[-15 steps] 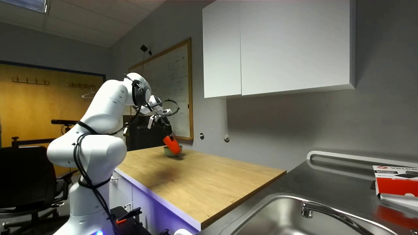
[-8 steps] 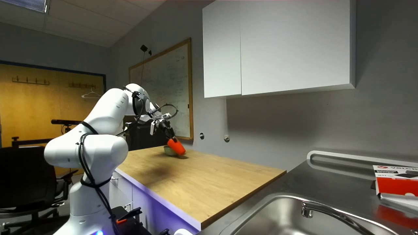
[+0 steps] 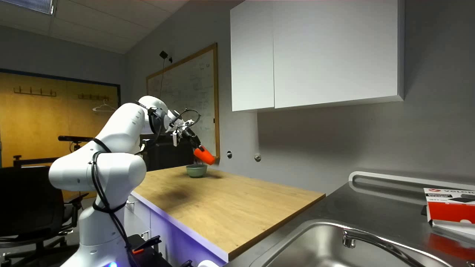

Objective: Pour the contents in the orange cup into the bowl

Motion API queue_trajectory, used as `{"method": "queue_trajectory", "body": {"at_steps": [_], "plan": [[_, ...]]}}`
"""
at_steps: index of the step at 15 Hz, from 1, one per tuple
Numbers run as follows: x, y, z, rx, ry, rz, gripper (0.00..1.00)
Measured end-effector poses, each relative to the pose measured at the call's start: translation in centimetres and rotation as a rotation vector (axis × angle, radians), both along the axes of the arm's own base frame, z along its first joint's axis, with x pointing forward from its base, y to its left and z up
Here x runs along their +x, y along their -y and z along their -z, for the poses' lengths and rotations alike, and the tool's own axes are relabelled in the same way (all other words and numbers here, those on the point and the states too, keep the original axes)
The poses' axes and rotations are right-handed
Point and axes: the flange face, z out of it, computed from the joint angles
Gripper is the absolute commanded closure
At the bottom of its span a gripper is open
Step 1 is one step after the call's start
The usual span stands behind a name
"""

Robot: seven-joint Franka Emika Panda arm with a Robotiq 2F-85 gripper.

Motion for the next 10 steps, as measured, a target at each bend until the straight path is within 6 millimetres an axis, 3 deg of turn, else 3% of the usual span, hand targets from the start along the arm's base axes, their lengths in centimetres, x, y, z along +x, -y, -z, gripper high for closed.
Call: {"method": "queue_trajectory", "body": {"at_steps": [2,5,10], "plan": [[0.3,-0.2,0.9,-0.025,0.010,0.004,0.99],[0.5,-0.9,3.6,-0.101,0.028,-0.010,0.99],[-0.6,-3.9,8.3,-0.300,0.126,-0.088,0.99]]}}
